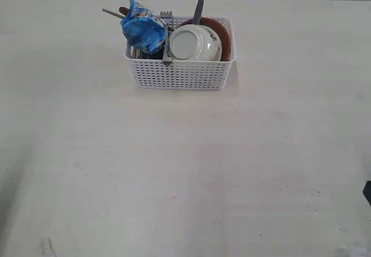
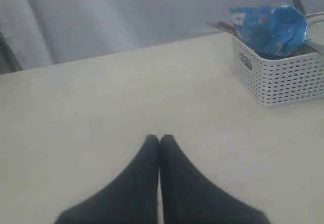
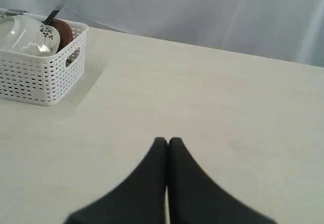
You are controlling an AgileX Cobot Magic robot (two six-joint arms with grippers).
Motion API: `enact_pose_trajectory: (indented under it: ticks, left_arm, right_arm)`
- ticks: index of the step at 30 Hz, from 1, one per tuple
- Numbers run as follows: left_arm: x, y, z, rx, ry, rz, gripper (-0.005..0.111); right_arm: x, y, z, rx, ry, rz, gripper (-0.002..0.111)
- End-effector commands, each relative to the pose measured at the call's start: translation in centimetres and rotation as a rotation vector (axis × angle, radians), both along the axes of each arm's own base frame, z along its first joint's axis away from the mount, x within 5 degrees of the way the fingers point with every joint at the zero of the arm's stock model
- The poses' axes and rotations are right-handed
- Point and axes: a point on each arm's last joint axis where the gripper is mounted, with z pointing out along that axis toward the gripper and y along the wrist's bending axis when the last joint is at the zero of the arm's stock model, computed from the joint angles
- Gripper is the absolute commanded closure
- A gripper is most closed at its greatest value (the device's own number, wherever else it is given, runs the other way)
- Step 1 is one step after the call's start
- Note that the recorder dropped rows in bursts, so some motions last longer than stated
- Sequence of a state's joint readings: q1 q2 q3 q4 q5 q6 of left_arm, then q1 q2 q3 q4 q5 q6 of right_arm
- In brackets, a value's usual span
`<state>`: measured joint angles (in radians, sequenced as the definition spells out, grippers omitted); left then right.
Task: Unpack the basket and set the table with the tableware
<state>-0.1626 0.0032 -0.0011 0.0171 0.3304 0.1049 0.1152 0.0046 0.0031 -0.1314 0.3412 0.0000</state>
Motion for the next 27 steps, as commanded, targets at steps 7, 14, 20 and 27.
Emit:
enact_pose_trajectory:
  ticks: [7,14,20,27]
  left_arm:
    - [0.0,0.0,0.0,0.004,-0.010,-0.006,0.107]
    - [0.0,0.0,0.0,0.006,-0.010,-0.006,0.107]
    - [0.0,0.0,0.0,0.006,-0.010,-0.006,0.107]
    - [0.0,0.0,0.0,0.006,-0.010,-0.006,0.107]
  right_arm:
    - [0.2,0.5,3.2,-0.025,-0.356,0.056,0.108]
    - [-2.2,1.0,8.5,0.159,-0.979,0.159,0.108]
    - [-1.6,0.3,10.4,0.423,-0.593,0.078,0.109]
    - [3.5,0.7,11.9,0.358,-0.067,-0.042,0.109]
